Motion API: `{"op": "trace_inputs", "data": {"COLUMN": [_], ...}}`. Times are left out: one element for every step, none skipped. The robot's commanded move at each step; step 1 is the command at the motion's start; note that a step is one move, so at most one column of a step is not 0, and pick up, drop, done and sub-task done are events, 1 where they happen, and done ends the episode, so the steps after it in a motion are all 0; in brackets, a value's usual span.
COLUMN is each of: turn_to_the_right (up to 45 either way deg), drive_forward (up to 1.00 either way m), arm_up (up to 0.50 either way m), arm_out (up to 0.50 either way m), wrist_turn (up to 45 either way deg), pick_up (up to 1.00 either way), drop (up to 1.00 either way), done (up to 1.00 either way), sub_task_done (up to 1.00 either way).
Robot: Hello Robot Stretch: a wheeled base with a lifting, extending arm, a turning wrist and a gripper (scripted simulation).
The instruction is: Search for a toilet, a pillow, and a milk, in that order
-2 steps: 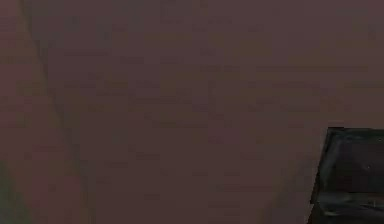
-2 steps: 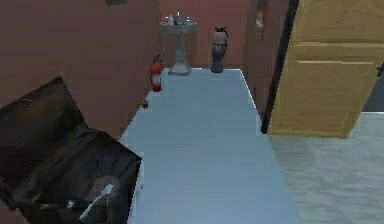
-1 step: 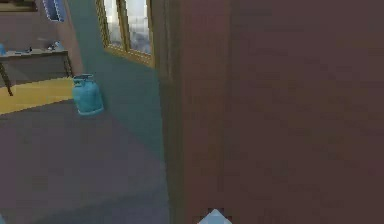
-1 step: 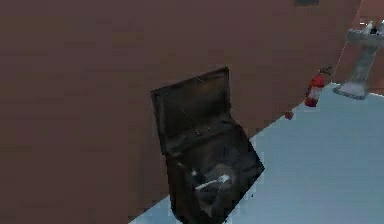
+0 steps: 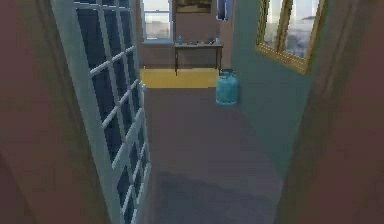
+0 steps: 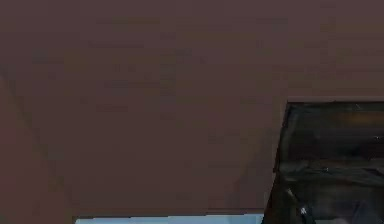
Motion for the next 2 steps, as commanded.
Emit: {"op": "trace_inputs", "data": {"turn_to_the_right": [0.0, -3.0], "drive_forward": [1.00, 0.00], "arm_up": [0.00, 0.00], "arm_out": [0.00, 0.00], "wrist_turn": [0.0, 0.0], "pick_up": [0.00, 0.00], "drop": [0.00, 0.00], "done": [0.00, 0.00], "sub_task_done": [0.00, 0.00]}}
